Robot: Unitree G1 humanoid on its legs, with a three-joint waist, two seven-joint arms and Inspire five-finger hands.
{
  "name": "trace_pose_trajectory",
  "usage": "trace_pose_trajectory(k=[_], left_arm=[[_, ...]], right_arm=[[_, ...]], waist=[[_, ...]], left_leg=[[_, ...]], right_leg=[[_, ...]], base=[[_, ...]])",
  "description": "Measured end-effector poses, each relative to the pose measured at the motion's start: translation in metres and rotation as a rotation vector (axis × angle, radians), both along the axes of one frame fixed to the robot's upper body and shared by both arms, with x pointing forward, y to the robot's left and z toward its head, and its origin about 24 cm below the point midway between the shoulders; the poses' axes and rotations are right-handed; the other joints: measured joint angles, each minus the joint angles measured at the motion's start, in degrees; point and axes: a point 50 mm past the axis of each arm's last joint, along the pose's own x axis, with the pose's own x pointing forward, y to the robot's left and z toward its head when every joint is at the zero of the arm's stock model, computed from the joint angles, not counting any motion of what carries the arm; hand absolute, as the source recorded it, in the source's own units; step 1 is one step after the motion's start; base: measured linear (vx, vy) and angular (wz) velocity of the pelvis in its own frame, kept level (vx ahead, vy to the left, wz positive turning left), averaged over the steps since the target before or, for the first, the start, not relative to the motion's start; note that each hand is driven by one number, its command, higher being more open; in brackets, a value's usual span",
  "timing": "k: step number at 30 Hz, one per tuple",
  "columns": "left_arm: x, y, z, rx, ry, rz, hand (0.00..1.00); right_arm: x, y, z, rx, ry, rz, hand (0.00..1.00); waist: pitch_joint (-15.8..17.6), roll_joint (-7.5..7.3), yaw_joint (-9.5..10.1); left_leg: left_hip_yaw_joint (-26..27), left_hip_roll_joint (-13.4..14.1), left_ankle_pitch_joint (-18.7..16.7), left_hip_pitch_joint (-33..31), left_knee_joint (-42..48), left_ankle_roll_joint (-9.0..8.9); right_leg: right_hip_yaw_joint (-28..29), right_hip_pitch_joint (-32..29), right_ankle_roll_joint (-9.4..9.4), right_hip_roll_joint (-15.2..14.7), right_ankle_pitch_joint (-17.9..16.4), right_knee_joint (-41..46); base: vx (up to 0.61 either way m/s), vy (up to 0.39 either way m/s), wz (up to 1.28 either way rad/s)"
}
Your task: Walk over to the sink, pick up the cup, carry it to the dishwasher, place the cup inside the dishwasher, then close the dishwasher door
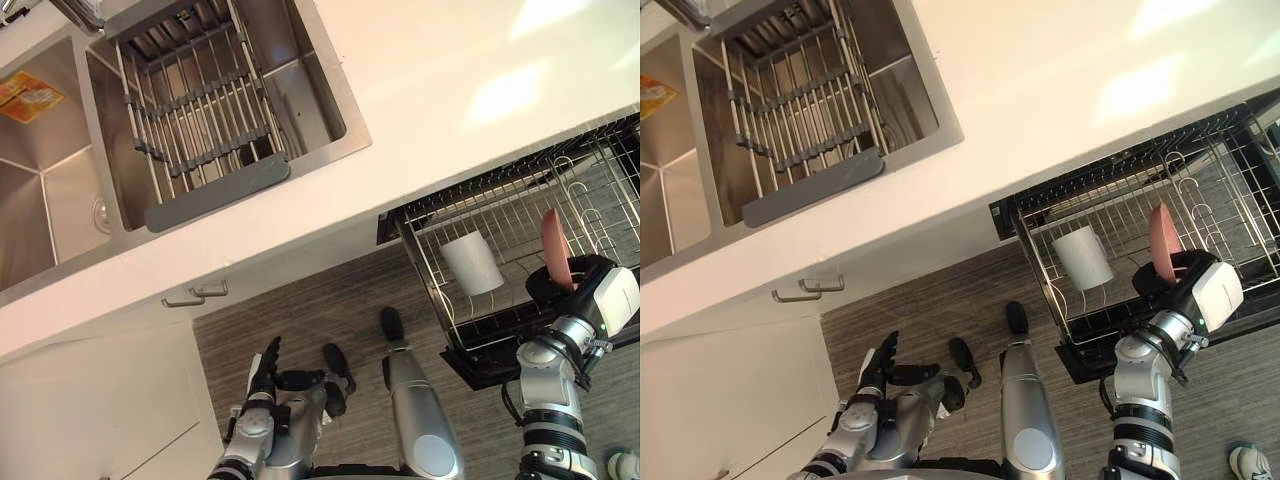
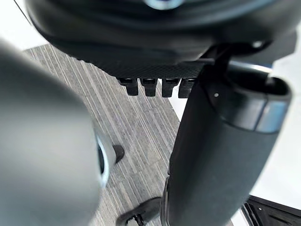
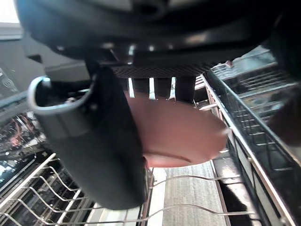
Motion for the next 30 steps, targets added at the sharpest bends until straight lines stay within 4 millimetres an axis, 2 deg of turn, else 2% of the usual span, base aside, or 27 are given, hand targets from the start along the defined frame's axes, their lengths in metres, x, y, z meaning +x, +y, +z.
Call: trace_pose_trajectory(k=[7,12,19,23,30], left_arm=[[0.002,-0.007,0.002,-0.019,-0.010,-0.002,1.00],[0.004,-0.007,0.002,-0.020,-0.013,-0.003,1.00],[0.004,-0.008,0.002,-0.015,-0.014,-0.011,1.00],[0.004,-0.005,0.002,-0.008,-0.013,-0.013,1.00],[0.002,-0.001,0.001,0.004,0.004,-0.018,1.00]], right_arm=[[-0.003,0.003,-0.006,0.019,0.011,-0.001,1.00],[0.000,0.008,-0.002,0.011,-0.001,0.024,1.00],[0.007,0.037,0.021,-0.047,-0.103,0.182,1.00],[0.011,0.053,0.037,-0.084,-0.166,0.282,1.00],[0.001,0.070,0.052,-0.127,-0.233,0.399,1.00]], waist=[[0.01,-0.01,0.50],[0.04,-0.07,0.93],[0.12,-0.21,0.84],[0.50,-0.84,0.25],[0.44,-1.93,-0.47]], left_leg=[[-0.01,0.06,-0.01,-0.02,-0.05,0.00],[-0.08,0.05,-0.01,-0.07,-0.15,0.01],[-0.45,0.05,-0.01,-0.06,-0.21,0.01],[-0.77,0.12,-0.01,0.51,-0.27,0.02],[-0.93,0.18,-0.04,2.27,-0.98,0.10]], right_leg=[[-0.10,-0.01,-0.03,0.00,0.02,-0.14],[-0.15,-0.01,-0.16,0.00,0.12,-0.31],[-0.39,0.15,-0.13,0.00,0.18,-0.58],[-0.65,1.12,-0.09,0.00,0.36,-1.19],[-0.97,3.59,0.16,0.03,0.98,-3.31]], base=[[0.03,-0.017,0.00],[0.04,-0.020,0.00],[0.01,-0.010,0.00],[0.00,-0.001,0.01],[0.01,-0.001,0.00]])
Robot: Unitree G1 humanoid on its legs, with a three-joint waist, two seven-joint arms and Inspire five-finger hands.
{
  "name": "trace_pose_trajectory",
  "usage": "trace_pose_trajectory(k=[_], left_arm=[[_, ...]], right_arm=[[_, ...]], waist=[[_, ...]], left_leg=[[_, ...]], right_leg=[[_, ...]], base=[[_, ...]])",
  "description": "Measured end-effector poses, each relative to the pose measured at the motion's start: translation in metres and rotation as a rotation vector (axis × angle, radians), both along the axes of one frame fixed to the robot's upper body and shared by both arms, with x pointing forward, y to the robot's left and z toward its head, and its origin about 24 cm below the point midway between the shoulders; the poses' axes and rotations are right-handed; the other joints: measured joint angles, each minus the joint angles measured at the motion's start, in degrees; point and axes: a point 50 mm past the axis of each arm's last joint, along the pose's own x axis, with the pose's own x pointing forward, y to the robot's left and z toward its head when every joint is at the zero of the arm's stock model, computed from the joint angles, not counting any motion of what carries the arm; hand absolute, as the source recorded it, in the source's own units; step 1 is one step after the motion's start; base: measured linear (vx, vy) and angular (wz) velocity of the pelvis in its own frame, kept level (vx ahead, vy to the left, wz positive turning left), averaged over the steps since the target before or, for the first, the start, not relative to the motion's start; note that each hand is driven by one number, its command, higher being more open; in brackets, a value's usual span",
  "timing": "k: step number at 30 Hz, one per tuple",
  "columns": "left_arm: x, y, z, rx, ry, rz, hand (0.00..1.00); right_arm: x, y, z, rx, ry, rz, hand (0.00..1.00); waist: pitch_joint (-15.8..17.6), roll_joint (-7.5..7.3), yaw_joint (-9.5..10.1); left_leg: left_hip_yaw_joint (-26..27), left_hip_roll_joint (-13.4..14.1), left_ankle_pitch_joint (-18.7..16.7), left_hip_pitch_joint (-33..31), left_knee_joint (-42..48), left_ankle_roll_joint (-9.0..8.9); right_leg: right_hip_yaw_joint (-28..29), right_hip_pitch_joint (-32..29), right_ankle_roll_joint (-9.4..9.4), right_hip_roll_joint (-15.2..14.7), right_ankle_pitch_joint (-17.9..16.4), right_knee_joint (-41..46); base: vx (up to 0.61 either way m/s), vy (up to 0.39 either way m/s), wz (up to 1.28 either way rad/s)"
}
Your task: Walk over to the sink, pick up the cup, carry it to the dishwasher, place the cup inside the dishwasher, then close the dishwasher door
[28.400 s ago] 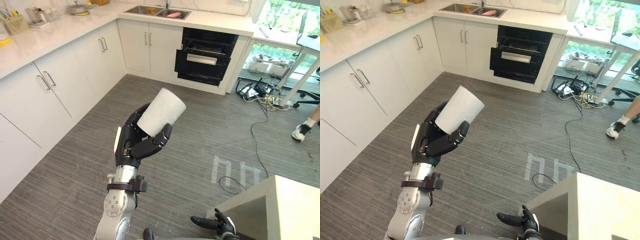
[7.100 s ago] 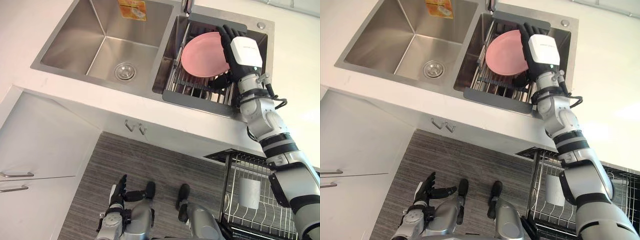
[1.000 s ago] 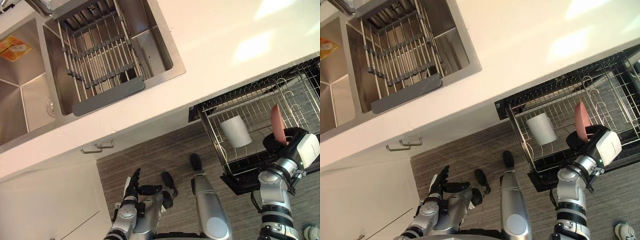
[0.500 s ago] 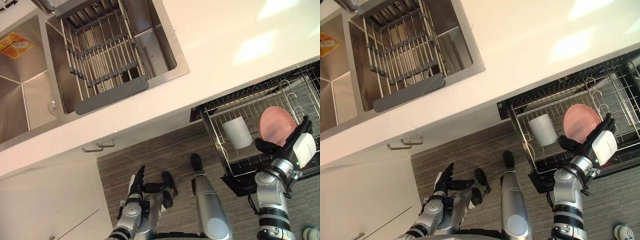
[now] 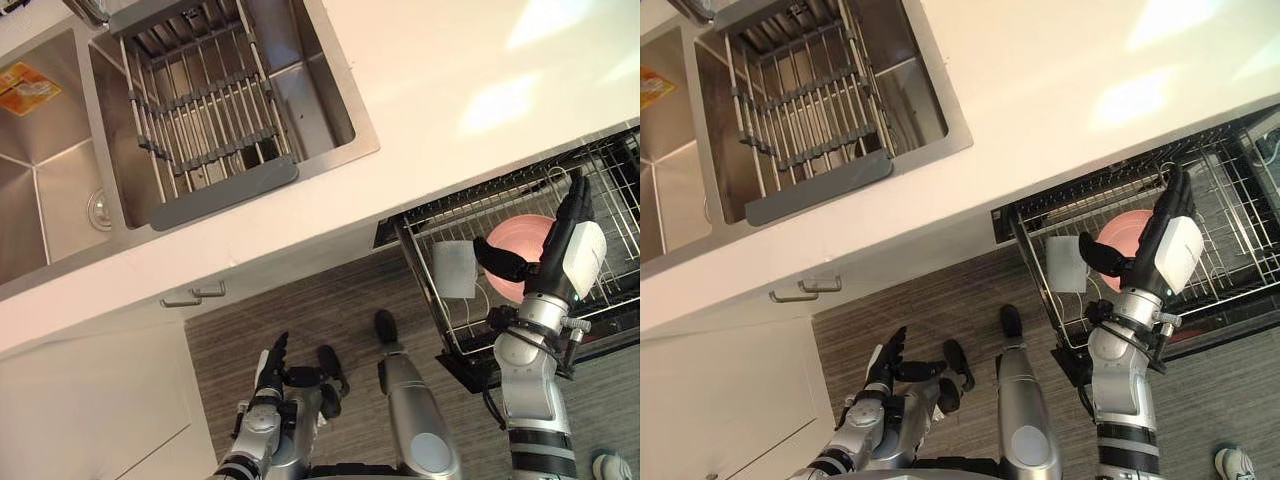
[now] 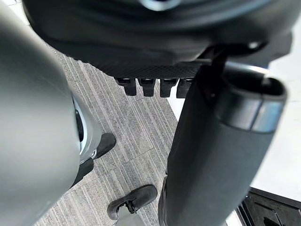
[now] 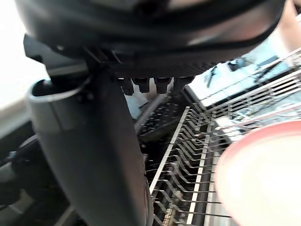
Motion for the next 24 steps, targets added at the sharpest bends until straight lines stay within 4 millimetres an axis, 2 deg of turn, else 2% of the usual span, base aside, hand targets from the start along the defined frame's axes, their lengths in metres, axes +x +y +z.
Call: trace_pose_trajectory(k=[3,6,8,11,14,18,20,22,24], left_arm=[[-0.001,0.002,-0.001,0.012,0.006,-0.009,1.00],[-0.003,0.010,-0.002,0.033,0.016,-0.008,1.00],[-0.008,0.019,-0.005,0.068,0.032,-0.019,1.00],[-0.014,0.026,-0.008,0.092,0.057,-0.035,1.00],[-0.024,0.029,-0.014,0.109,0.103,-0.044,1.00],[-0.037,0.031,-0.020,0.112,0.148,-0.034,1.00],[-0.047,0.032,-0.024,0.109,0.179,-0.026,1.00],[-0.051,0.033,-0.026,0.104,0.193,-0.010,1.00],[-0.058,0.032,-0.029,0.097,0.214,-0.004,1.00]], right_arm=[[-0.009,0.003,0.008,-0.022,-0.024,0.027,1.00],[-0.017,0.010,0.023,-0.064,-0.085,0.075,1.00],[-0.025,0.011,0.028,-0.094,-0.096,0.094,1.00],[-0.040,0.014,0.040,-0.147,-0.151,0.118,1.00],[-0.053,0.011,0.050,-0.177,-0.201,0.111,1.00],[-0.068,-0.003,0.049,-0.130,-0.231,0.030,1.00],[-0.081,-0.019,0.042,0.007,-0.267,-0.041,1.00],[-0.089,-0.030,0.034,0.091,-0.278,-0.096,1.00],[-0.100,-0.043,0.017,0.212,-0.271,-0.168,1.00]], waist=[[-0.15,-0.54,-0.10],[-0.27,-1.88,-0.87],[-1.12,-3.64,-1.56],[-2.22,-5.48,-2.38],[-4.75,-6.63,-3.26],[-8.20,-6.96,-3.83],[-10.48,-6.78,-4.42],[-11.24,-6.72,-4.75],[-12.97,-6.54,-5.06]], left_leg=[[0.02,0.04,-0.11,0.83,-0.16,0.15],[0.10,0.24,-0.32,2.16,-0.17,0.18],[0.46,0.63,-0.70,3.49,-0.13,0.09],[0.80,1.06,-1.21,5.24,-0.06,-0.11],[1.03,1.30,-1.46,6.81,-0.72,-0.23],[1.56,1.31,-1.43,9.76,-2.85,-0.29],[1.68,1.22,-1.38,10.69,-4.04,-0.37],[1.76,1.18,-1.36,11.74,-4.74,-0.40],[1.92,1.17,-1.32,12.52,-5.50,-0.46]], right_leg=[[0.00,0.90,0.02,0.07,0.00,-0.33],[0.07,2.42,0.07,0.27,0.05,-0.94],[0.30,3.81,0.13,0.65,0.01,-1.51],[0.49,5.80,0.36,1.05,-0.16,-2.62],[0.53,7.60,0.37,1.32,-0.17,-4.01],[0.67,10.00,0.36,1.61,-0.19,-5.75],[0.63,10.68,0.32,1.65,-0.18,-6.42],[0.61,11.47,0.18,1.73,-0.16,-6.55],[0.64,12.06,0.16,1.87,-0.20,-6.82]], base=[[0.03,-0.002,-0.01],[0.01,-0.002,-0.01],[0.02,-0.012,-0.08],[0.03,-0.008,-0.08],[0.04,0.004,-0.05],[0.07,0.019,-0.06],[0.10,0.034,-0.02],[0.08,0.028,-0.02],[0.08,0.024,-0.04]])
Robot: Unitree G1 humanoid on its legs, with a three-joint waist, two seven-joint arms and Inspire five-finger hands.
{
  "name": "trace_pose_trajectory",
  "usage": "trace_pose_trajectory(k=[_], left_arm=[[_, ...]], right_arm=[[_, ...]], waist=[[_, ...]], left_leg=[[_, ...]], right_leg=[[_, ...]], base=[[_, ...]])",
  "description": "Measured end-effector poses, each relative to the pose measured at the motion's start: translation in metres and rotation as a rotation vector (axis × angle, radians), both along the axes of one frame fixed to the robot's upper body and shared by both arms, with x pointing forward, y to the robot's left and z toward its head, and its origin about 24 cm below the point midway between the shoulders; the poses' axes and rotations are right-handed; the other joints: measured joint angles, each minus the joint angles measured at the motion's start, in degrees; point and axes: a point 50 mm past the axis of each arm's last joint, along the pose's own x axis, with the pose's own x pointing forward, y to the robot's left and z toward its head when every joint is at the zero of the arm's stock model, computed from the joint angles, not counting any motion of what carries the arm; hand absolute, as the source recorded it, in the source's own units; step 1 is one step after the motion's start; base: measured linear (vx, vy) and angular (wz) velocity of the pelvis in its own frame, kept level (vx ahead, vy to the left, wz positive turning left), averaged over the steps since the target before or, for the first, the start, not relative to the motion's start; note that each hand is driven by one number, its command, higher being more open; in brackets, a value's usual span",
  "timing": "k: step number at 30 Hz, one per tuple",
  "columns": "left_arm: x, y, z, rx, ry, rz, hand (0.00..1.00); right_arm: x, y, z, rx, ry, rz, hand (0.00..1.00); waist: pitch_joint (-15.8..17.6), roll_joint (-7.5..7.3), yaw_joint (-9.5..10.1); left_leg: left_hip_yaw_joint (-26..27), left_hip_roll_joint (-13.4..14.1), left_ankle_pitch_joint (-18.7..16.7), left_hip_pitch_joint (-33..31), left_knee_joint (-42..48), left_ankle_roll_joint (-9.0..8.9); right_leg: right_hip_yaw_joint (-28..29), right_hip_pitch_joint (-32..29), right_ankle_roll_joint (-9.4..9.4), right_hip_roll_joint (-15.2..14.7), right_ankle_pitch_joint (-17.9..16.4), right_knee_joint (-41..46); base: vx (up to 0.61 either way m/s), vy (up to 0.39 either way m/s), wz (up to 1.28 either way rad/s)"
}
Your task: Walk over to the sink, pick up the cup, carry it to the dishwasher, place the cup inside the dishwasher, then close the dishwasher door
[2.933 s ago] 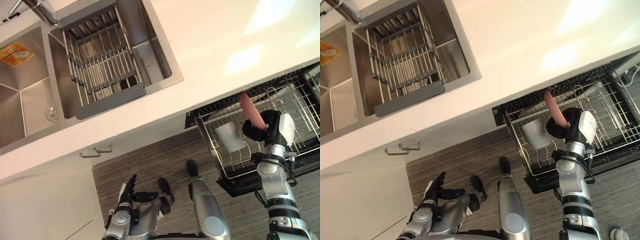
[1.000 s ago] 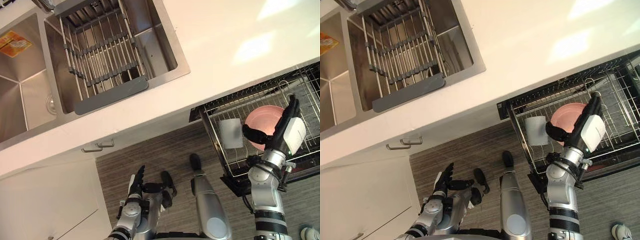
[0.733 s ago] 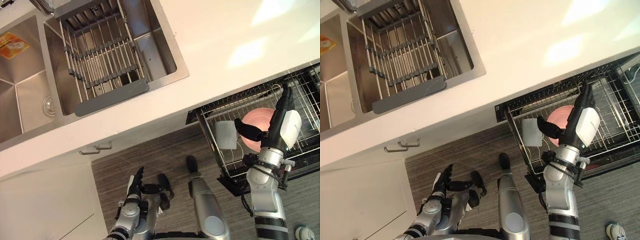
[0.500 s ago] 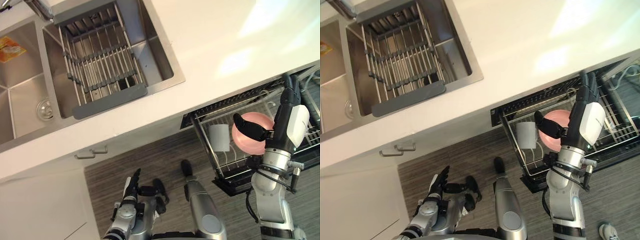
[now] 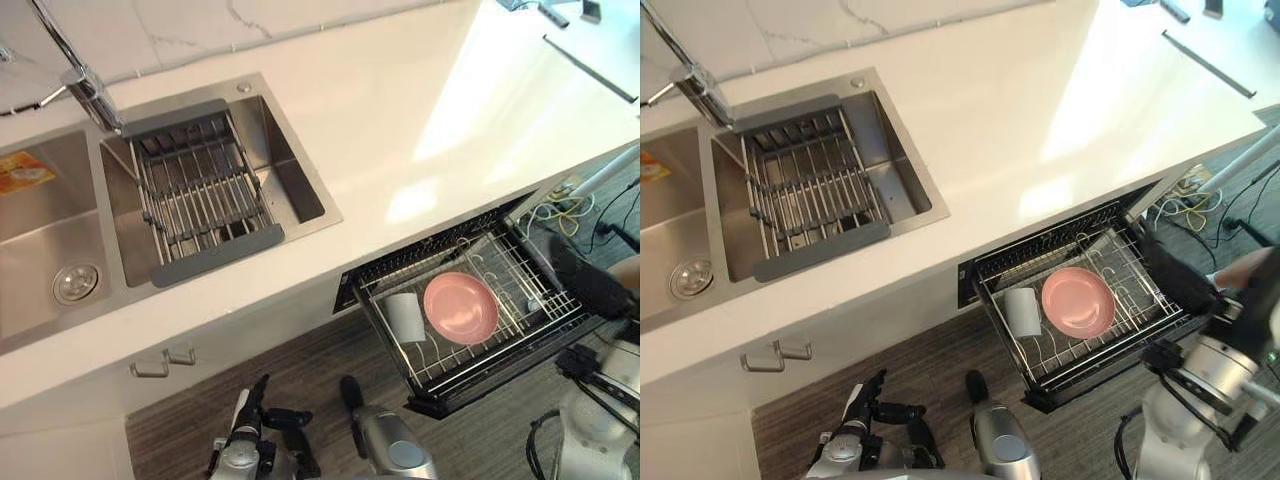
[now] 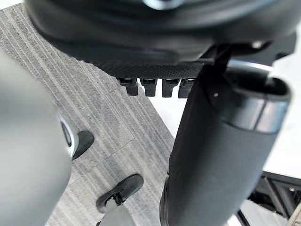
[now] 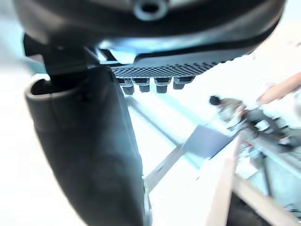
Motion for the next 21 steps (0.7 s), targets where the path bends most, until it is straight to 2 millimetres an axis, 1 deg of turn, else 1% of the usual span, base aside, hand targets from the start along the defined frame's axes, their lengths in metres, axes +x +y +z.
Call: trace_pose_trajectory(k=[2,3,4,5,6,8,9,10,11,12,13,14,15,16,17,18,21], left_arm=[[-0.006,-0.002,-0.002,-0.017,0.018,0.022,1.00],[-0.007,-0.002,-0.003,-0.025,0.022,0.035,1.00],[-0.009,-0.004,-0.004,-0.038,0.028,0.053,1.00],[-0.011,-0.006,-0.004,-0.051,0.035,0.073,1.00],[-0.012,-0.007,-0.005,-0.057,0.036,0.081,1.00],[-0.019,-0.012,-0.007,-0.077,0.059,0.105,1.00],[-0.020,-0.013,-0.007,-0.081,0.061,0.109,1.00],[-0.022,-0.017,-0.007,-0.095,0.062,0.119,1.00],[-0.024,-0.021,-0.007,-0.106,0.061,0.125,1.00],[-0.024,-0.022,-0.007,-0.111,0.057,0.127,1.00],[-0.024,-0.024,-0.007,-0.115,0.054,0.116,1.00],[-0.024,-0.024,-0.007,-0.116,0.055,0.115,1.00],[-0.024,-0.024,-0.007,-0.116,0.055,0.115,1.00],[-0.024,-0.024,-0.007,-0.116,0.056,0.115,1.00],[-0.024,-0.024,-0.007,-0.115,0.056,0.115,1.00],[-0.024,-0.024,-0.007,-0.115,0.057,0.115,1.00],[-0.023,-0.025,-0.006,-0.117,0.054,0.115,1.00]], right_arm=[[-0.015,-0.012,-0.027,0.200,-0.010,-0.057,1.00],[-0.021,-0.013,-0.034,0.246,-0.008,-0.075,1.00],[-0.029,-0.013,-0.045,0.321,-0.007,-0.095,1.00],[-0.037,-0.016,-0.052,0.380,-0.011,-0.101,1.00],[-0.040,-0.016,-0.054,0.400,-0.010,-0.105,1.00],[-0.053,-0.016,-0.063,0.488,-0.033,-0.116,1.00],[-0.056,-0.016,-0.066,0.512,-0.038,-0.121,1.00],[-0.063,-0.015,-0.072,0.572,-0.061,-0.124,1.00],[-0.065,-0.013,-0.079,0.622,-0.072,-0.127,1.00],[-0.066,-0.012,-0.083,0.652,-0.082,-0.121,1.00],[-0.067,-0.009,-0.093,0.719,-0.086,-0.109,1.00],[-0.066,-0.006,-0.101,0.767,-0.084,-0.100,1.00],[-0.067,-0.003,-0.108,0.816,-0.084,-0.094,1.00],[-0.071,0.001,-0.119,0.889,-0.091,-0.091,1.00],[-0.072,0.003,-0.125,0.925,-0.090,-0.091,1.00],[-0.075,0.006,-0.136,0.994,-0.093,-0.094,1.00],[-0.081,0.018,-0.164,1.151,-0.079,-0.096,1.00]], waist=[[-1.52,0.53,-0.02],[-1.85,0.73,-0.01],[-2.33,1.13,0.05],[-2.94,1.34,0.16],[-3.17,1.39,0.25],[-5.86,1.73,0.32],[-6.13,1.54,0.33],[-6.88,1.46,0.34],[-7.64,1.35,0.35],[-7.77,1.33,0.47],[-7.77,1.26,0.67],[-7.82,1.20,0.93],[-7.83,1.21,1.03],[-7.92,1.25,1.04],[-7.93,1.26,1.03],[-7.94,1.27,1.04],[-8.02,1.38,1.62]], left_leg=[[0.30,-0.02,0.07,1.41,-0.92,-0.12],[0.47,-0.05,0.09,1.81,-1.12,-0.16],[0.83,-0.16,0.10,2.63,-1.38,-0.17],[1.72,-0.49,0.08,3.59,-1.53,-0.19],[2.17,-0.69,0.03,4.17,-1.62,-0.27],[3.29,-0.78,-0.43,4.88,-1.50,-1.00],[3.35,-0.70,-0.53,5.15,-1.38,-1.15],[3.52,-0.49,-0.70,5.77,-1.16,-1.42],[4.10,-0.30,-0.85,6.38,-1.03,-1.66],[4.56,-0.19,-0.97,6.72,-0.89,-1.83],[5.67,0.17,-1.43,7.22,-0.48,-2.45],[6.33,0.34,-1.69,7.56,-0.05,-2.65],[6.58,0.45,-1.98,7.79,0.30,-2.76],[6.57,0.53,-2.33,7.84,0.47,-2.36],[6.62,0.59,-2.32,7.83,0.53,-2.38],[6.87,0.68,-2.27,7.86,0.56,-2.44],[8.03,0.84,-1.84,8.14,0.58,-3.07]], right_leg=[[0.02,0.76,0.00,0.17,-0.55,0.34],[0.02,0.77,-0.14,0.18,-1.01,0.91],[-0.46,0.61,0.15,0.07,-2.73,2.55],[-2.27,-0.15,0.05,-0.81,-4.41,5.38],[-3.33,-0.41,0.07,-1.37,-5.16,6.83],[-5.49,-1.70,-0.20,-2.35,-7.19,10.61],[-5.76,-1.68,-0.29,-2.40,-7.49,11.13],[-6.07,-1.62,-0.58,-2.38,-8.16,12.16],[-6.29,-1.61,-0.95,-2.34,-8.69,13.02],[-6.41,-1.49,-1.10,-2.32,-8.84,13.37],[-6.78,-1.19,-1.38,-2.34,-9.05,14.08],[-7.14,-1.21,-1.39,-2.45,-9.06,14.56],[-7.74,-1.20,-1.38,-2.73,-9.05,14.97],[-8.11,-1.17,-1.35,-2.89,-9.04,15.27],[-8.22,-1.17,-1.34,-2.96,-9.03,15.33],[-8.55,-1.18,-1.35,-3.20,-9.08,15.58],[-9.32,-1.17,-1.43,-4.01,-9.18,16.23]], base=[[0.08,0.017,-0.05],[0.05,0.004,-0.05],[0.02,-0.009,-0.09],[0.01,-0.008,-0.11],[-0.01,-0.005,-0.17],[0.01,-0.022,-0.15],[0.03,-0.062,-0.06],[0.02,-0.076,-0.06],[0.01,-0.076,-0.11],[-0.01,-0.068,-0.26],[-0.03,-0.055,-0.32],[-0.04,-0.056,-0.33],[-0.03,-0.049,-0.18],[-0.01,-0.040,-0.03],[0.00,-0.040,0.10],[0.01,-0.028,0.15],[0.01,-0.018,0.18]])
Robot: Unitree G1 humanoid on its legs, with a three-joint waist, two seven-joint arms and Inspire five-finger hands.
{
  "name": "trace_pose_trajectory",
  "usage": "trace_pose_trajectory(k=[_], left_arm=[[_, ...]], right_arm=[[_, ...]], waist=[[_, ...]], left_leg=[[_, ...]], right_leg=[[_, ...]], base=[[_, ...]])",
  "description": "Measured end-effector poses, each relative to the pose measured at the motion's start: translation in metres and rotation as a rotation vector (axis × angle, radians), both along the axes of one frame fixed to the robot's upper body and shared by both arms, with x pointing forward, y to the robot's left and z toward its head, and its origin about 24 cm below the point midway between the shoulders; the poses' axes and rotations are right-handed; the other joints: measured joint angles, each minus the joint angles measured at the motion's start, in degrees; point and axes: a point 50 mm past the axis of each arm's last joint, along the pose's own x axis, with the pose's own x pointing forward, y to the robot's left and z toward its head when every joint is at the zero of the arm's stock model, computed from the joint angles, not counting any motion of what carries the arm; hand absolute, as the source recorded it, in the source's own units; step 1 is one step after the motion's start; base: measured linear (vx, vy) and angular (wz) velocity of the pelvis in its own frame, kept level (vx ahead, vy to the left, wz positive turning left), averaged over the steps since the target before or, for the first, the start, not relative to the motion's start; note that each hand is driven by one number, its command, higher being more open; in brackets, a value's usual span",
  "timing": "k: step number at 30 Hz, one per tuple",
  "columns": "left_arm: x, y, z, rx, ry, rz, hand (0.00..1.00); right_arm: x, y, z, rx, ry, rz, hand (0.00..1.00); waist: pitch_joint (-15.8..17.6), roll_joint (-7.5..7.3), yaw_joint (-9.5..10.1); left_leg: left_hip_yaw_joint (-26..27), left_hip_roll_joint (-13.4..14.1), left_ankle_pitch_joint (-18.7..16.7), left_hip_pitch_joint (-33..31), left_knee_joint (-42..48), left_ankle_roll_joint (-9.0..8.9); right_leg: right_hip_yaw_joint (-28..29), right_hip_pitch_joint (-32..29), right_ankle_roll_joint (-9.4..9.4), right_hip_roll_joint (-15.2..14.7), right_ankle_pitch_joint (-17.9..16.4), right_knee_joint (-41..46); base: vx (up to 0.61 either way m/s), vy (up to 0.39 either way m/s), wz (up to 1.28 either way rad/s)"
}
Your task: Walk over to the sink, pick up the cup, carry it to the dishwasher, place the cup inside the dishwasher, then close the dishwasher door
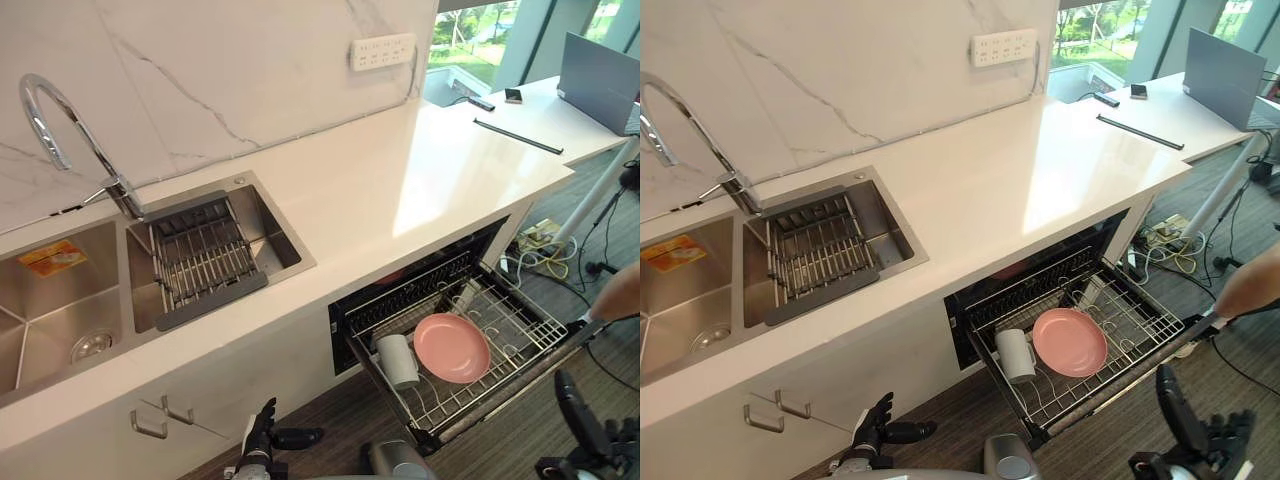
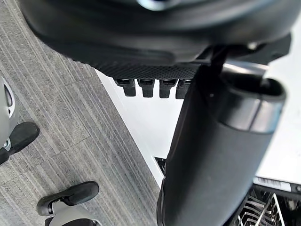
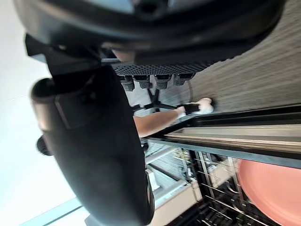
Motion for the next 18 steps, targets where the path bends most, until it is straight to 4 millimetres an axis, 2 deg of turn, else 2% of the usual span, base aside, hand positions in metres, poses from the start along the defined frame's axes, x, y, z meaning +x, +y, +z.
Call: trace_pose_trajectory(k=[2,10,12,18], left_arm=[[0.001,0.000,0.000,0.000,-0.004,0.000,1.00],[0.004,0.000,0.001,-0.013,-0.008,-0.004,1.00],[0.004,0.000,0.001,-0.015,-0.009,-0.006,1.00],[0.004,0.000,0.001,-0.017,-0.009,-0.011,1.00]], right_arm=[[-0.002,0.012,-0.016,0.104,-0.010,0.025,1.00],[-0.002,0.041,-0.055,0.271,0.079,0.180,1.00],[0.001,0.047,-0.059,0.291,0.086,0.212,1.00],[-0.001,0.045,-0.060,0.293,0.082,0.223,1.00]], waist=[[-0.05,0.03,0.77],[-0.34,0.02,2.07],[-0.35,0.03,2.08],[-0.62,-0.15,2.42]], left_leg=[[-0.24,-0.30,0.15,0.01,0.02,-0.22],[-2.29,-0.66,0.26,-0.40,-0.11,-0.18],[-2.33,-0.55,0.47,-0.69,-0.28,-0.37],[-3.10,-0.58,1.38,-1.39,-1.78,-0.59]], right_leg=[[-0.17,0.00,0.00,-0.46,0.00,0.31],[-2.12,0.66,0.35,-1.91,-0.59,0.44],[-2.82,0.61,0.34,-2.25,-0.69,0.35],[-4.13,0.41,0.47,-2.61,-0.63,-0.71]], base=[[0.00,0.012,0.08],[0.02,0.005,0.16],[0.03,-0.018,0.19],[0.04,-0.008,0.12]])
